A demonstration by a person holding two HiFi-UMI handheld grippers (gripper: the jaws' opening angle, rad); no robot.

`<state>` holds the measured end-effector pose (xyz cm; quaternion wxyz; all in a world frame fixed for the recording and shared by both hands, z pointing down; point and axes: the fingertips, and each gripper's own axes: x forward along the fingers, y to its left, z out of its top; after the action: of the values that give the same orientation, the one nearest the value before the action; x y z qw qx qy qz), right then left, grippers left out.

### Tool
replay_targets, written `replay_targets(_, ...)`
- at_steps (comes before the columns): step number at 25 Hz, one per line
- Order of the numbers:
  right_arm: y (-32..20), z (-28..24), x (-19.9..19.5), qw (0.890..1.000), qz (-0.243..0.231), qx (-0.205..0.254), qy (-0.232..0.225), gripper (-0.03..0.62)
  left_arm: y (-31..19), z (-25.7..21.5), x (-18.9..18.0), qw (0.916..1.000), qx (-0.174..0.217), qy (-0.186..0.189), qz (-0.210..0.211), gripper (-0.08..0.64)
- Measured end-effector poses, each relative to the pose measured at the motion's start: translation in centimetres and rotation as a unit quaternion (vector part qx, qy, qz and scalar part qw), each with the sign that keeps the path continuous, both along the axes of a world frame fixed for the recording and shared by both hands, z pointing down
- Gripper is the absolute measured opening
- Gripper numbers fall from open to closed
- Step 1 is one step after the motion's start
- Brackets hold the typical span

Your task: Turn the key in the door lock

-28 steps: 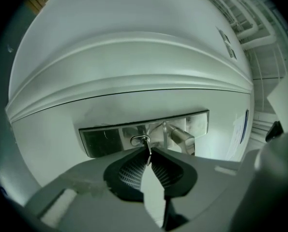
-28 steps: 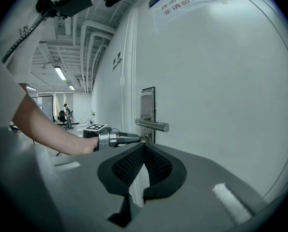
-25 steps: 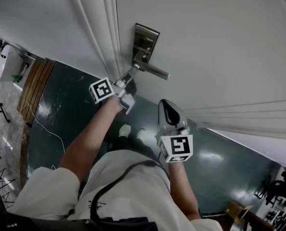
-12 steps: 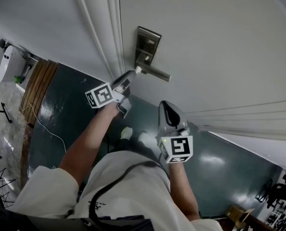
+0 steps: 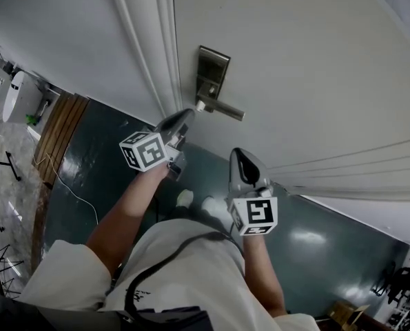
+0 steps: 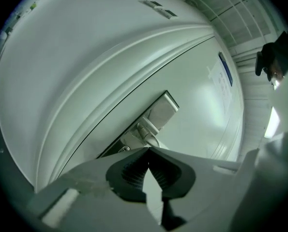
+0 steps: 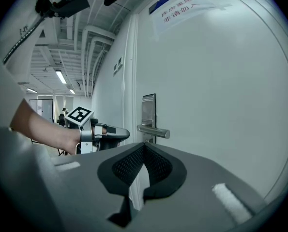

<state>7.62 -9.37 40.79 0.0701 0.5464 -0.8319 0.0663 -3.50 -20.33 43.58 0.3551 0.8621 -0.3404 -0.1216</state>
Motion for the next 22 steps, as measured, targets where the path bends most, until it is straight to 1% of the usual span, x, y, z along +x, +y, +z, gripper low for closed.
replay_targets(4,0.3,-0.4,0.4,1.0,0.002,0.008,-0.002,0.009,1.3,-2.2,0.6,0.9995,0.027,-0.017,0.009,0.005)
replay_targets(7,0.9,-1.2,0.7,1.0,0.01,0.004,0.001,0.008,2.9,-4.3,1.3,0.9969,0.062,-0.043,0.022,0.005)
replay_targets(10,1.3,-1.8,1.1,1.0,0.013,0.01,0.001,0.008,4.5,-5.7,2.1,0.9902,0.105,-0.083,0.038,0.004)
replay_targets(13,1.8,-2.1,1.6,1.0,0.016,0.009,0.001,0.008,5.7,-7.2,2.4,0.984,0.139,-0.103,0.045,0.003)
replay_targets(16,2.4,-3.1,1.8,1.0,0.015,0.019,0.001,0.008,7.3,-8.6,2.7,0.9769,0.17,-0.119,0.05,0.003)
replay_targets(17,2.6,-3.4,1.8,1.0,0.014,0.023,0.001,0.008,7.9,-8.9,2.8,0.976,0.175,-0.12,0.051,0.003)
replay_targets(20,3.1,-4.3,1.9,0.999,0.011,0.034,0.001,0.008,9.2,-9.2,3.0,0.9768,0.175,-0.112,0.052,0.003)
replay_targets(22,3.4,-4.5,2.0,0.999,0.01,0.036,0.0,0.008,9.9,-9.3,3.2,0.975,0.181,-0.117,0.052,0.003)
